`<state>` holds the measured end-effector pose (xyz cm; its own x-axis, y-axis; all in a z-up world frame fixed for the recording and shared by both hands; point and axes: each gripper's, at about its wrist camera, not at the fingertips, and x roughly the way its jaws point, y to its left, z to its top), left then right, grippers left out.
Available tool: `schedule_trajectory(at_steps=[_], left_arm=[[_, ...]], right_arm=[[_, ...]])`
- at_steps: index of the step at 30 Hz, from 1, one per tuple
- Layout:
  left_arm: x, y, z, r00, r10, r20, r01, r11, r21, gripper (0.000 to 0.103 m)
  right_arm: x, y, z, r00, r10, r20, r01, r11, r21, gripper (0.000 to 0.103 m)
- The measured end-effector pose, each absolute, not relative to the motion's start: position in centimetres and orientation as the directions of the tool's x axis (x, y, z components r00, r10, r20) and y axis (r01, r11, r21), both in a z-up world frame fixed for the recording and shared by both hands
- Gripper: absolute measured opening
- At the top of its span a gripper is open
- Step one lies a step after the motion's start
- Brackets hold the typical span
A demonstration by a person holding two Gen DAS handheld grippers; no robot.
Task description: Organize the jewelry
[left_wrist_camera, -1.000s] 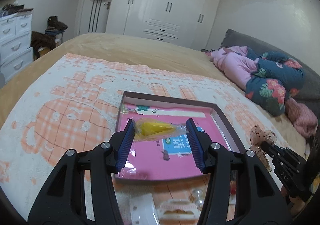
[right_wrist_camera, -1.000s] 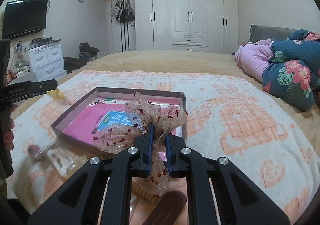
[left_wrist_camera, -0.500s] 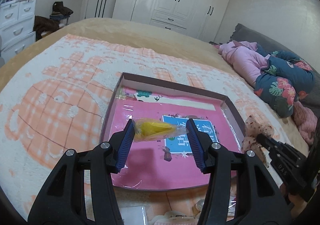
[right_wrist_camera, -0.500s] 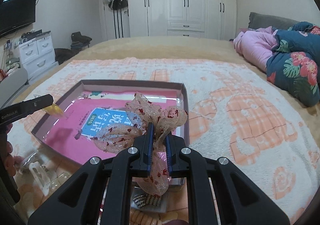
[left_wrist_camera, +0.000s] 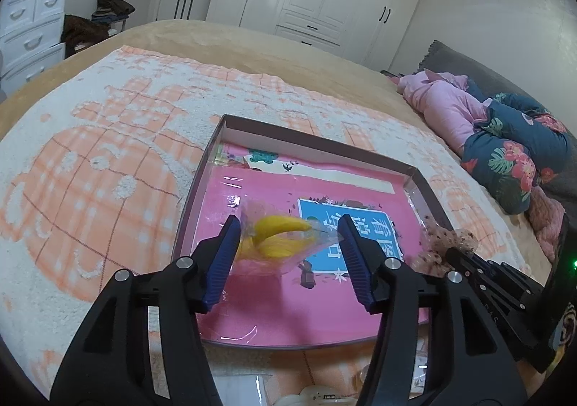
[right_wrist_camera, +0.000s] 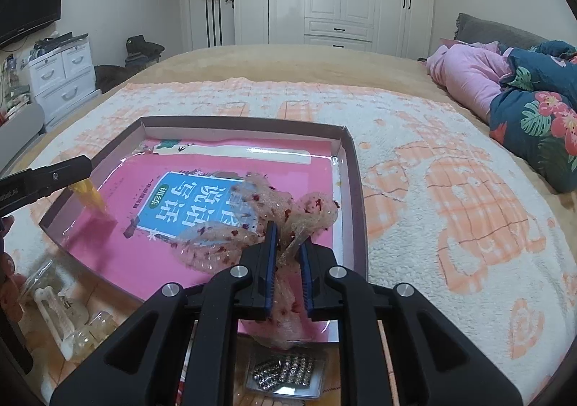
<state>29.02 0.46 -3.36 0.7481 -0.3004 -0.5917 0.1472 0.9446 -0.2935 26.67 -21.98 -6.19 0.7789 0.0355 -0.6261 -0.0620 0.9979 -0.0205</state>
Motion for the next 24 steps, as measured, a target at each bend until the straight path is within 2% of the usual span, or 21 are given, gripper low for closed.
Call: schedule_trajectory(at_steps=[3,4,7,10,11,14,20,24], left_arm=[[29.0,0.4,-3.4,0.748,-0.307,-0.589,0.154,0.943,-0.296,0.052],[28.9,0.4,-3.4,0.748,-0.308,-0.588,0.155,0.943,-0.296,0.053],[28.7,0.3,-3.4,0.749,-0.309,-0.586,0.157,0.942,-0.297,0.055],[28.2,0.2,-3.2,0.757,-0.310,-0.575,0.164,0.942,-0.292,0.059],[28.1,0.2,-3.1,0.760,-0.310,-0.571,0.168,0.942,-0.289,0.060],[27.2,0.1,-2.7,0.773,-0.309,-0.554,0.178,0.944,-0.279,0.064],[25.1,0.3,-1.2,0.806,-0.312,-0.504,0.197,0.943,-0.268,0.073],[23.7,0.7,-0.1,0.827,-0.304,-0.474,0.192,0.943,-0.270,0.082]], right_arm=[[26.8,-22.1,-6.3,0.777,0.041,-0.628,-0.063,0.998,-0.013,0.015],[26.7,-22.1,-6.3,0.778,0.042,-0.627,-0.062,0.998,-0.010,0.019],[26.4,-22.4,-6.1,0.782,0.050,-0.621,-0.054,0.998,0.011,0.040],[25.6,-22.7,-5.7,0.795,0.054,-0.604,-0.051,0.998,0.022,0.043],[25.3,-22.7,-5.5,0.801,0.052,-0.597,-0.050,0.999,0.021,0.050],[24.0,-22.9,-4.9,0.824,0.053,-0.564,-0.053,0.998,0.016,0.060],[21.3,-22.9,-3.7,0.865,0.047,-0.499,-0.056,0.998,-0.003,0.077],[19.4,-22.8,-2.8,0.892,0.045,-0.449,-0.059,0.998,-0.017,0.084]])
